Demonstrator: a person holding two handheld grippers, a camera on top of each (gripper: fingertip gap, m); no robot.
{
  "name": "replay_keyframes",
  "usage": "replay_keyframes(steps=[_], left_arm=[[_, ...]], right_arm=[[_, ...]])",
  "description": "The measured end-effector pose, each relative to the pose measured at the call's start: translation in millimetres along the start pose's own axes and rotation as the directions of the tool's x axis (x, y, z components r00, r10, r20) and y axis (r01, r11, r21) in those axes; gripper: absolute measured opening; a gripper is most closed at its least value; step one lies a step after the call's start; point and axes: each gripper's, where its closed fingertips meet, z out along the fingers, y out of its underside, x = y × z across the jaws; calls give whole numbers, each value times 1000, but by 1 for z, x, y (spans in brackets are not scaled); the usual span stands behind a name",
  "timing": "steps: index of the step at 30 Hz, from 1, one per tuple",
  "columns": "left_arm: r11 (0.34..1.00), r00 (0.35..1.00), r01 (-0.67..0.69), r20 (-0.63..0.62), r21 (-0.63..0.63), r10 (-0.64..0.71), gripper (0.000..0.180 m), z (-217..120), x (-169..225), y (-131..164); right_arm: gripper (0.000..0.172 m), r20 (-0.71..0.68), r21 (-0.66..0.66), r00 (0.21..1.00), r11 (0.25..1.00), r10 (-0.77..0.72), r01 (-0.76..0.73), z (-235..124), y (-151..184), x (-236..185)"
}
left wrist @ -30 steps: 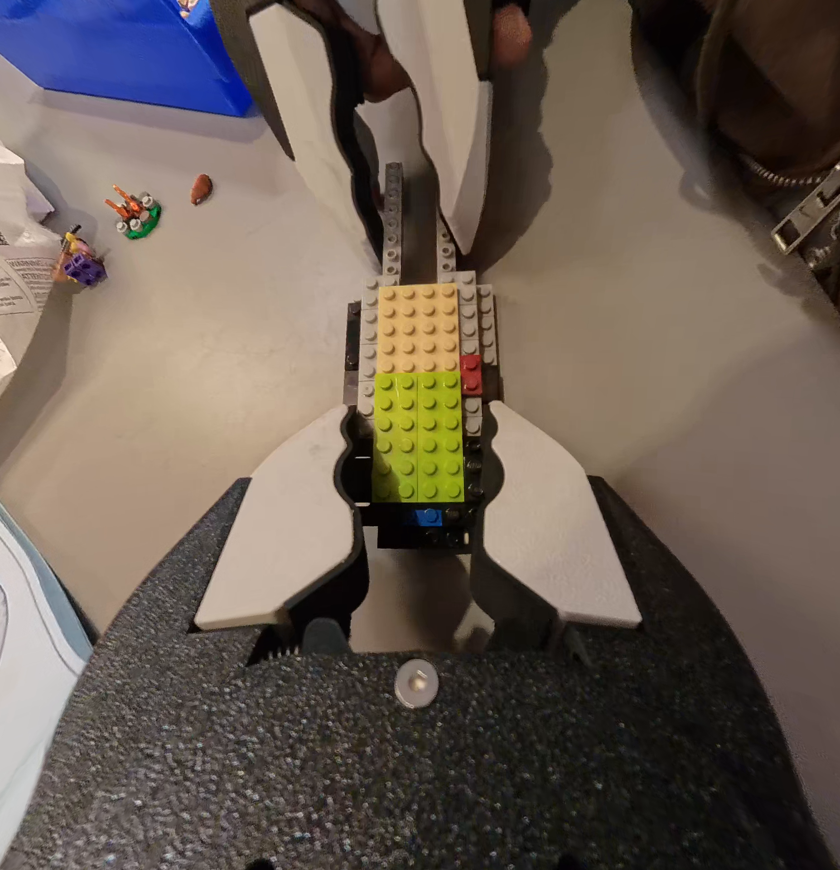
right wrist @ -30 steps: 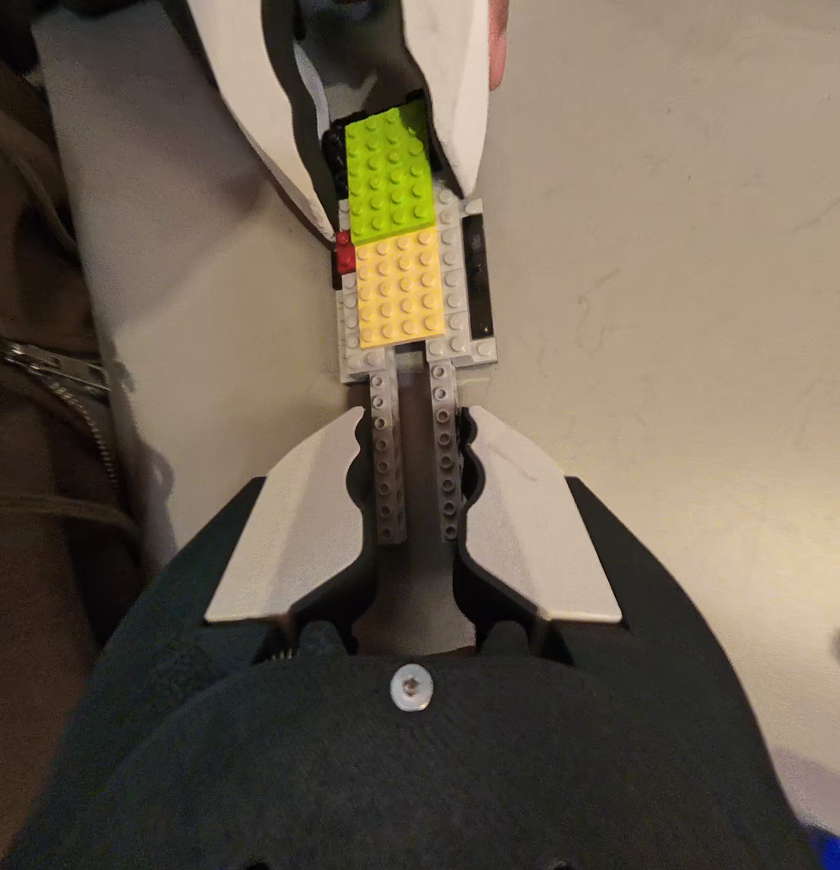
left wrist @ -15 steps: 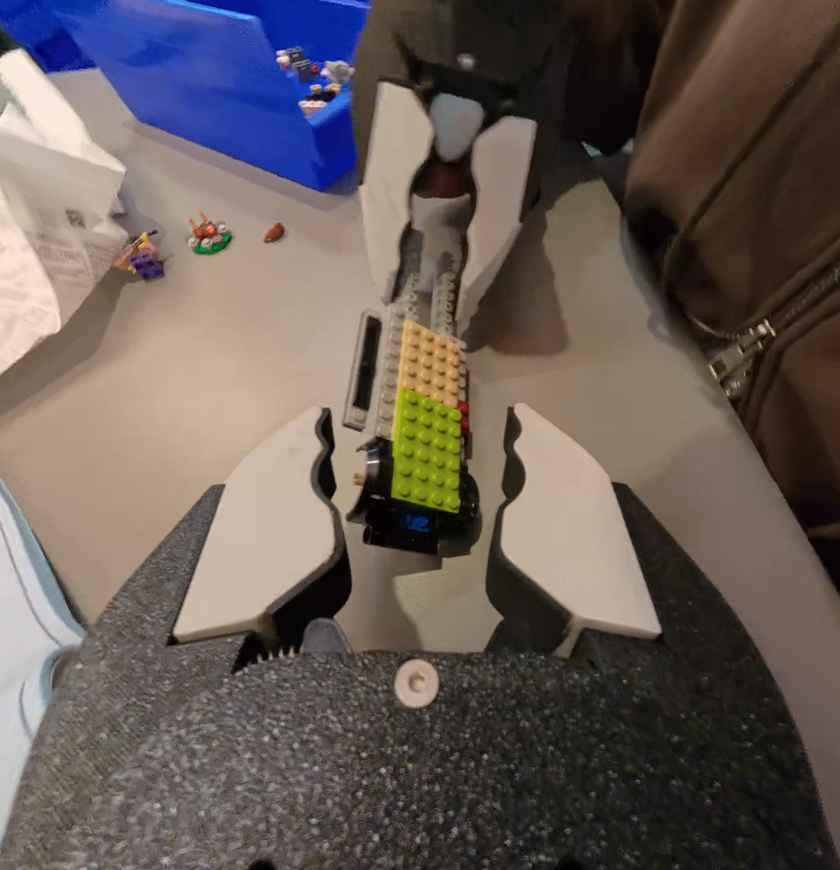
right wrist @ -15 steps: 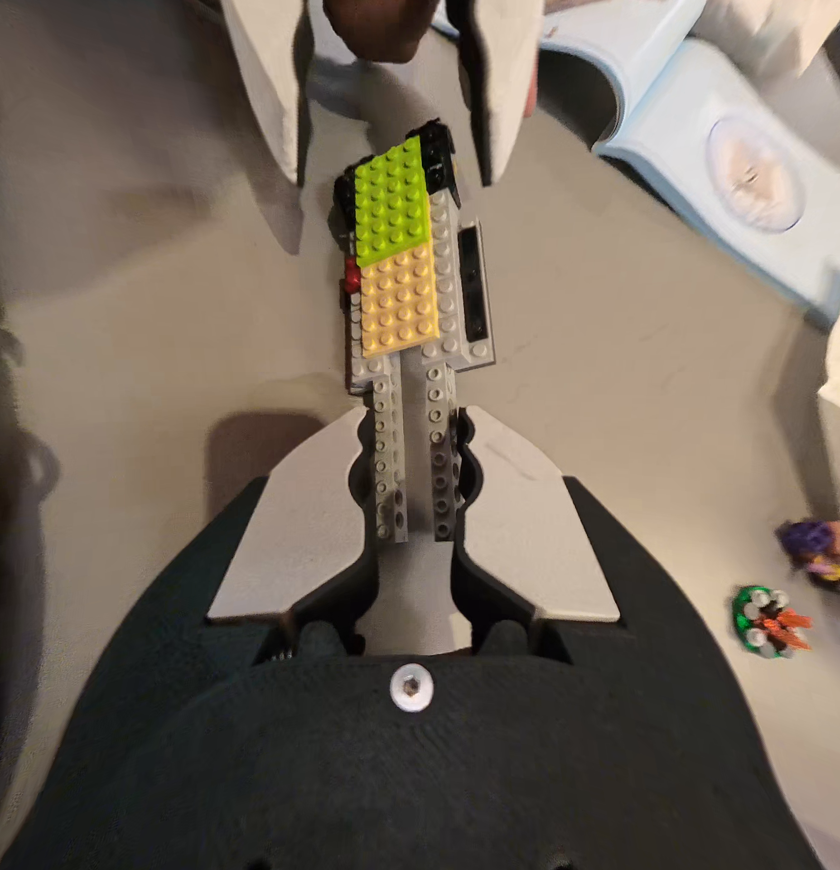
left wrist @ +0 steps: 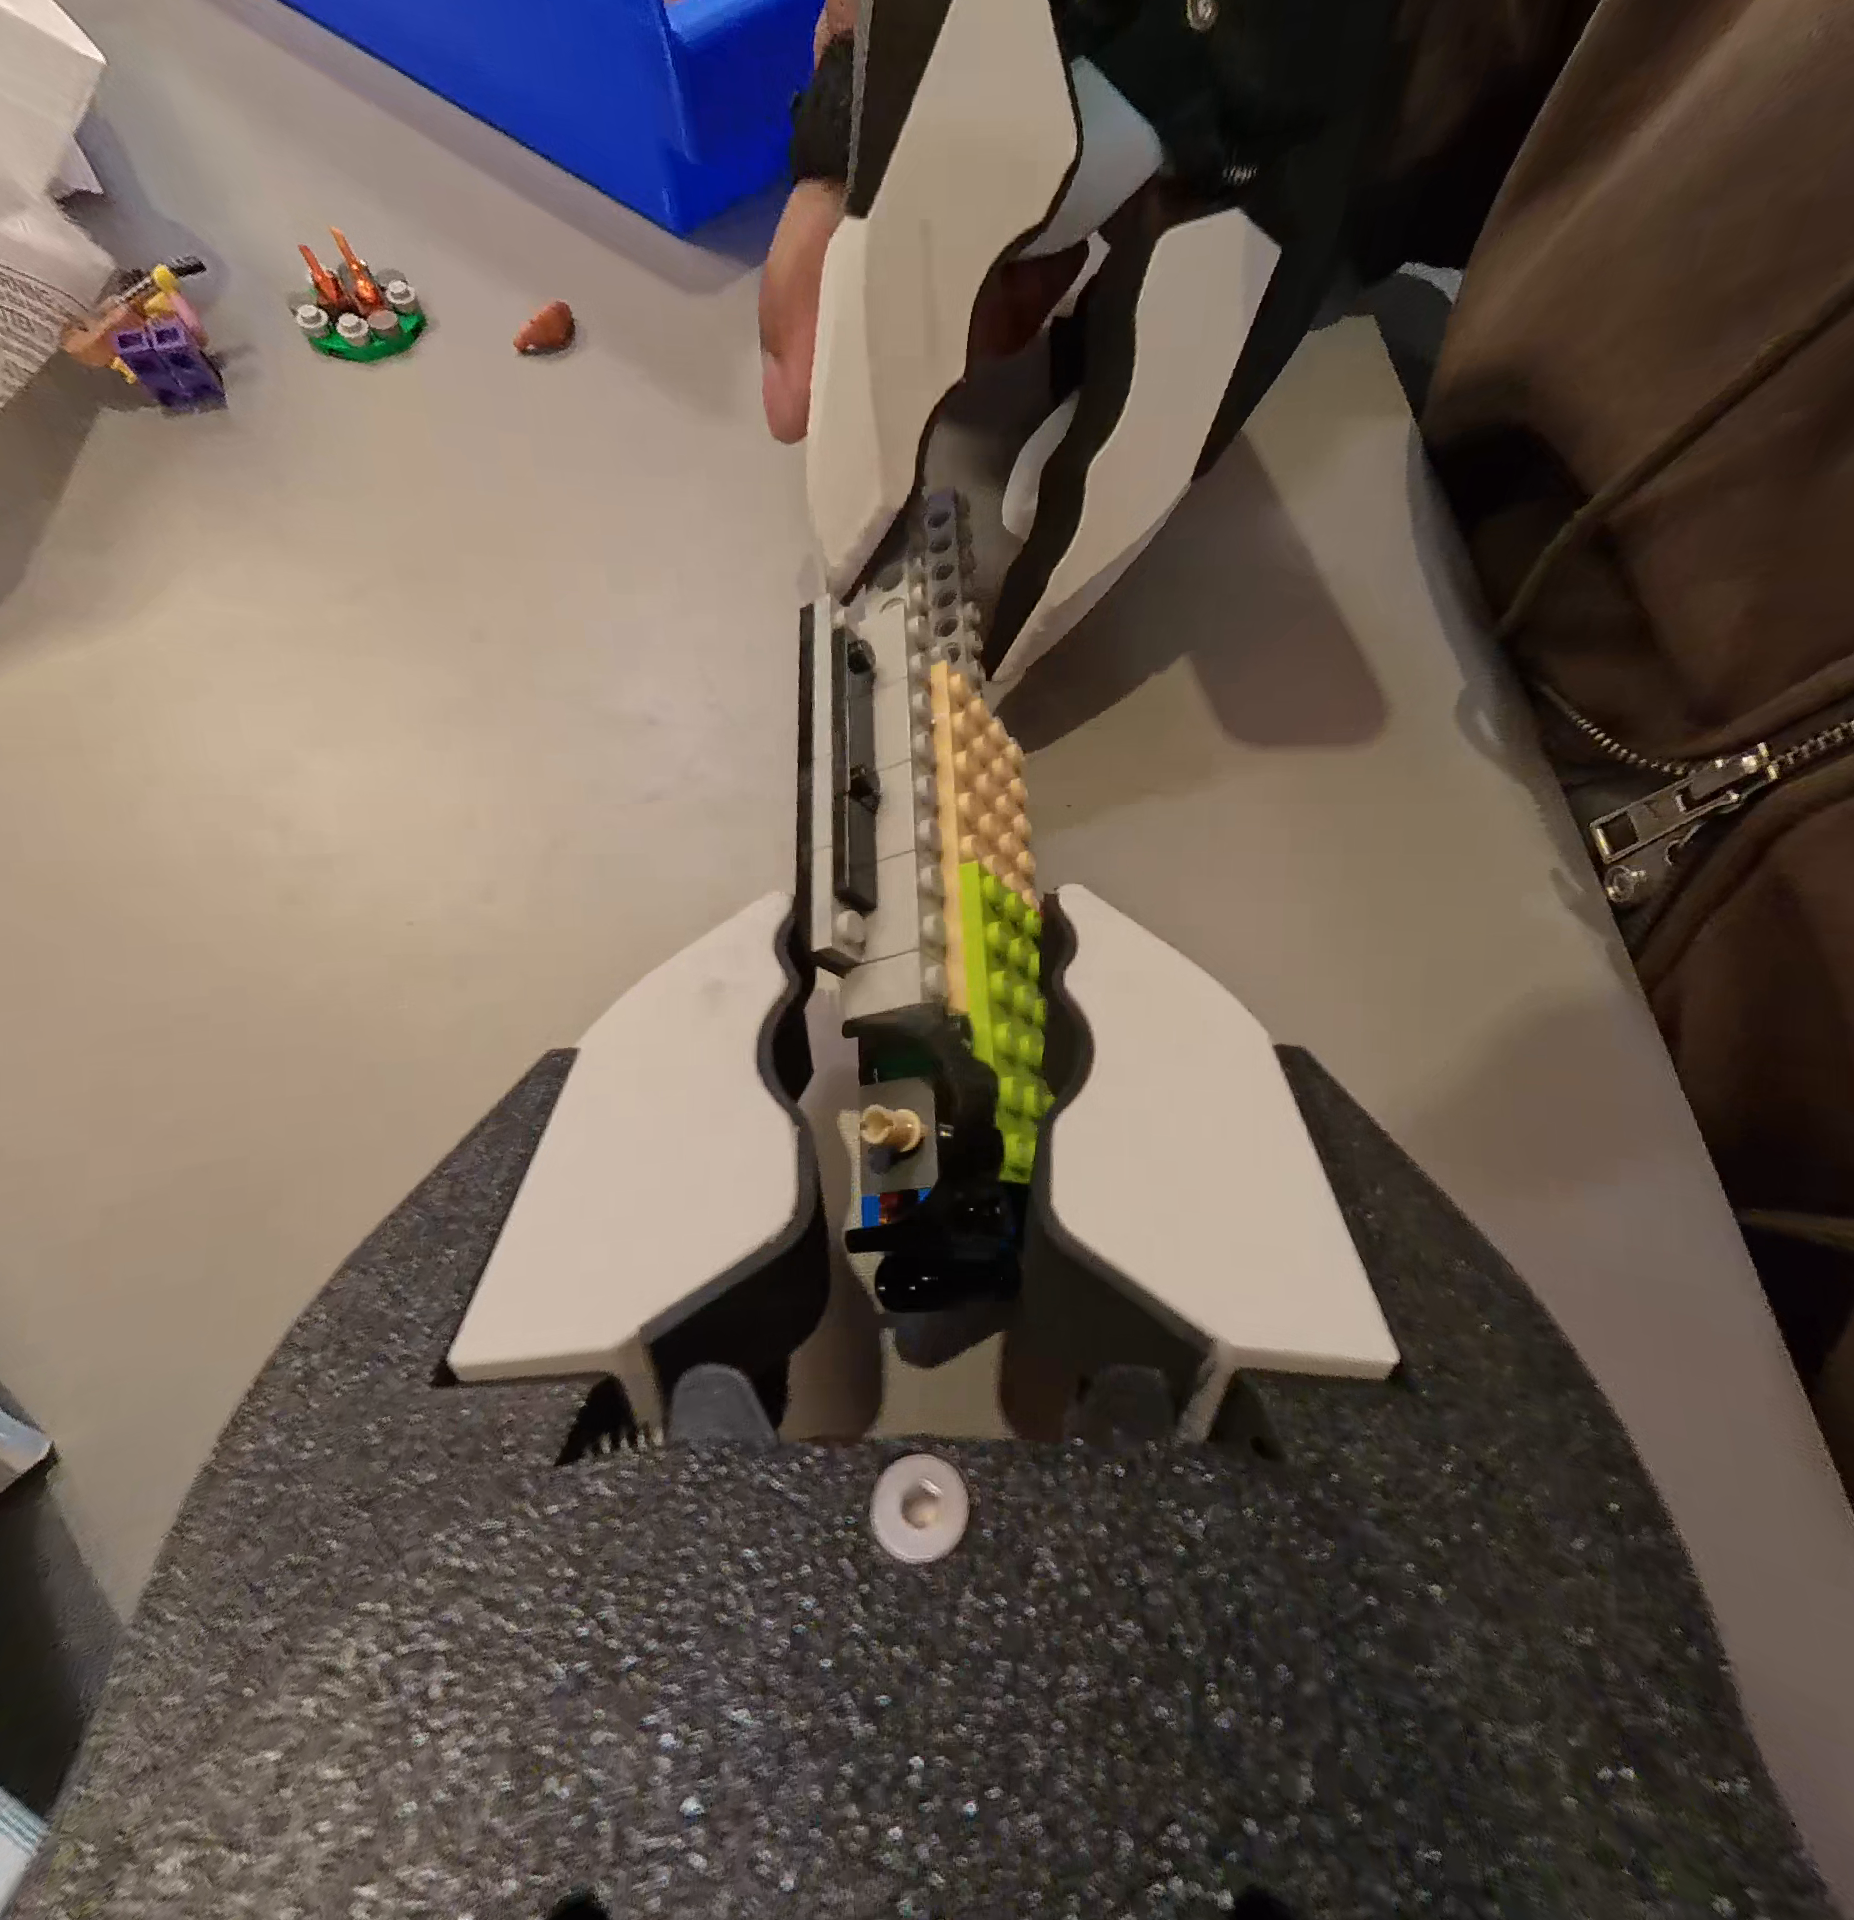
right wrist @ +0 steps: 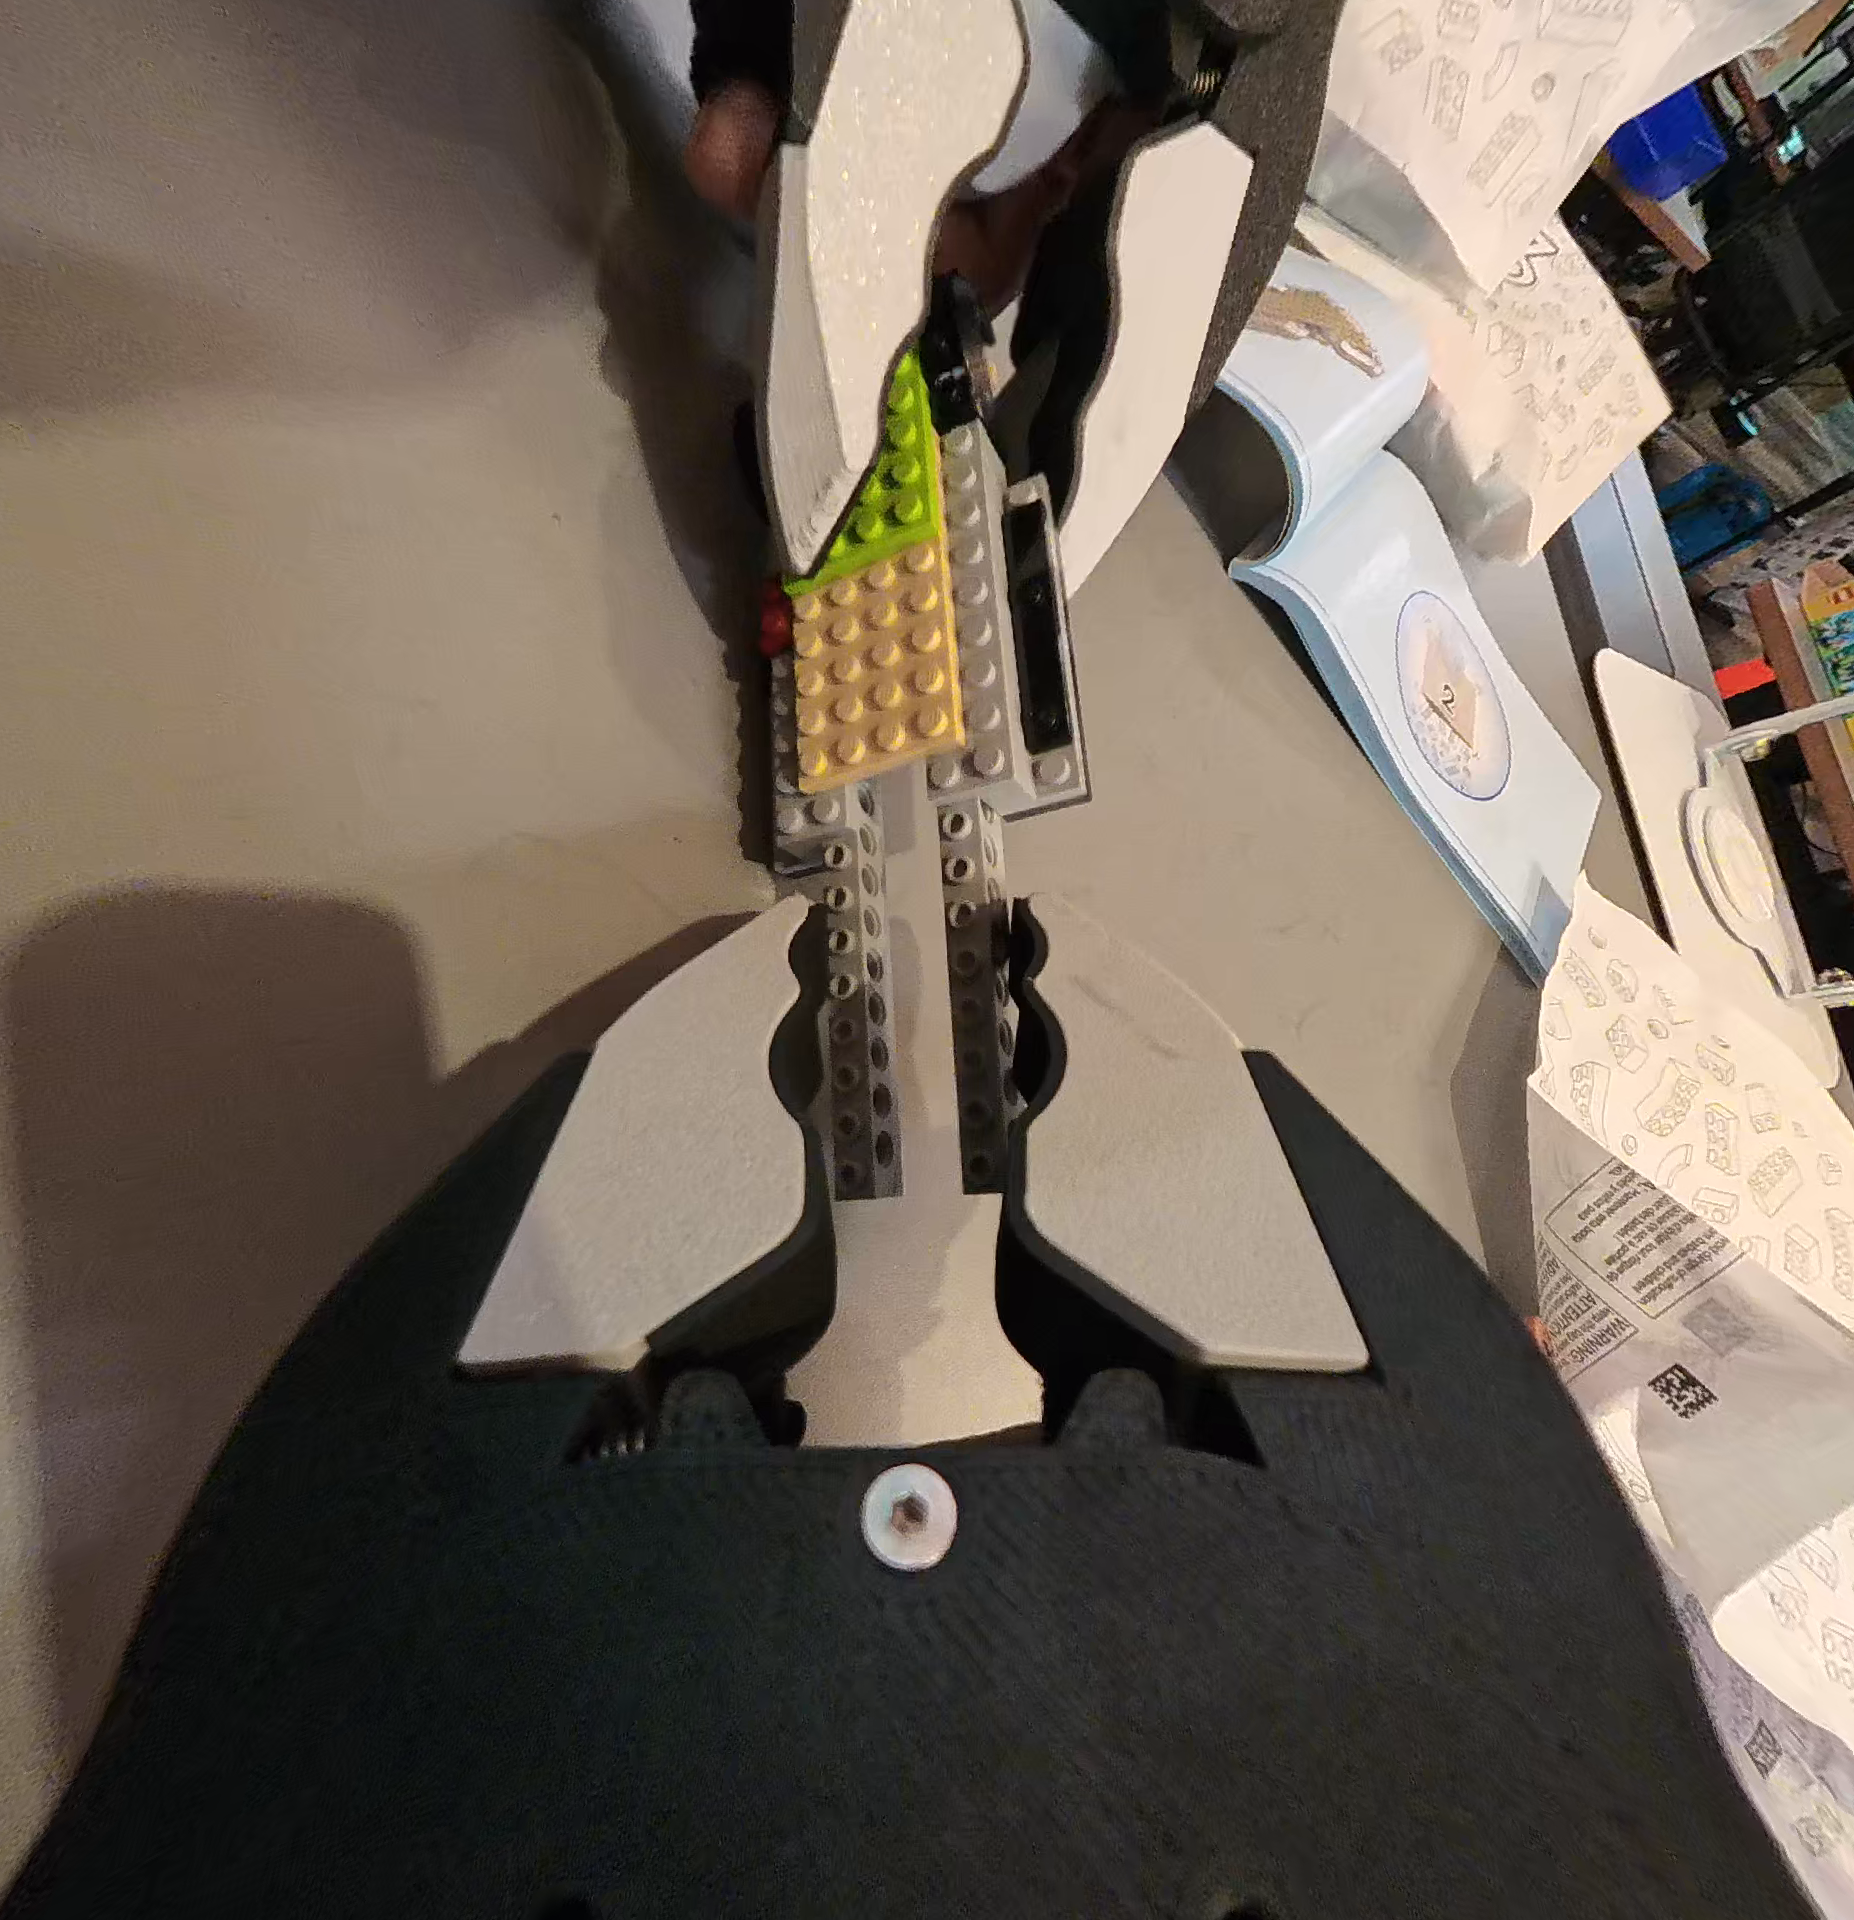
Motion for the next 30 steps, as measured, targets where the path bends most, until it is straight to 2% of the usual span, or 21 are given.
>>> replay_keyframes(steps=[1,5,8,12,16,18,23,30], left_arm=[[1000,1000,3,-1,0,-3,40,0,0,0],[1000,1000,-6,13,-3,6,37,-1,-2,0],[992,989,-126,84,-6,126,31,-4,-6,-4],[907,882,-410,214,-94,421,28,-7,-11,-3],[805,755,-568,281,-170,592,28,-4,-14,-3],[784,727,-591,297,-188,619,28,-4,-15,-3],[783,720,-592,311,-191,621,28,-4,-17,-3],[759,692,-612,314,-221,650,28,-4,-17,-2]], right_arm=[[33,-4,1,1000,1000,4,-4,0,0,1],[31,2,11,998,998,55,-55,-1,-1,5],[29,-2,41,996,995,87,-87,-6,-5,11],[29,-6,64,996,994,93,-92,-10,-10,18],[28,5,79,998,994,70,-70,-9,-16,16],[28,9,84,998,995,57,-57,-8,-19,13],[28,-16,81,1000,997,15,-13,-5,-22,12],[28,-12,84,999,996,32,-30,0,-23,12]])
